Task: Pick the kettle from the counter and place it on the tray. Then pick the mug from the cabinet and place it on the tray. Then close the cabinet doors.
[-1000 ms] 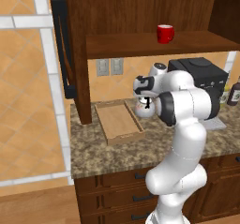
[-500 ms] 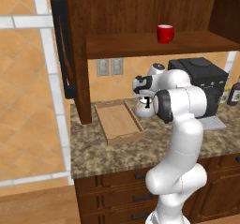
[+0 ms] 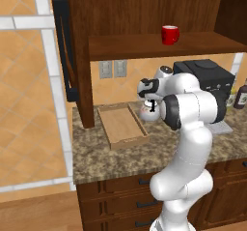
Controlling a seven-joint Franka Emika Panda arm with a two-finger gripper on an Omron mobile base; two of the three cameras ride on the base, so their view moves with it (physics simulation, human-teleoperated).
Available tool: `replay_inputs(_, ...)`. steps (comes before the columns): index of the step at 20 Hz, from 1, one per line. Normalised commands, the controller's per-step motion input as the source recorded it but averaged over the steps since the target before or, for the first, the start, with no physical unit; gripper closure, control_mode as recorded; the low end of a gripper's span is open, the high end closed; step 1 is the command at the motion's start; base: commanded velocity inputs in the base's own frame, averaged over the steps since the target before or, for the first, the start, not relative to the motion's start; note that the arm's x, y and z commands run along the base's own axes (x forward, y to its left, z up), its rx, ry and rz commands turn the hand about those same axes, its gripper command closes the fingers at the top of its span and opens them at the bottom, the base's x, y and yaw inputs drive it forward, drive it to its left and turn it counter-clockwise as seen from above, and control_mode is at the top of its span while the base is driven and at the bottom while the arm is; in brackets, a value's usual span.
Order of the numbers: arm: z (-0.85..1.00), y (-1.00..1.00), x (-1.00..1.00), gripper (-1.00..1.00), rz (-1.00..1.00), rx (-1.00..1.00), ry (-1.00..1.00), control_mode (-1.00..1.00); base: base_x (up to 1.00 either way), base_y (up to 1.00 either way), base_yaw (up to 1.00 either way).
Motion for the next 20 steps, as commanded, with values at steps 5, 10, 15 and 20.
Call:
replay_inputs(5,0.05,0.02,-0.65,1.0,0.0,0.0,-0.19,-1.0,0.0,0.0,0.0)
replay_inputs(10,0.58,0.03,-0.54,1.0,0.0,-0.03,-0.1,-1.0,0.0,0.0,0.0)
replay_inputs(15,0.63,0.15,-0.41,1.0,0.0,-0.05,-0.02,-1.0,0.0,0.0,0.0)
replay_inputs(20,0.64,0.38,-0.21,1.0,0.0,-0.08,-0.02,-1.0,0.0,0.0,0.0)
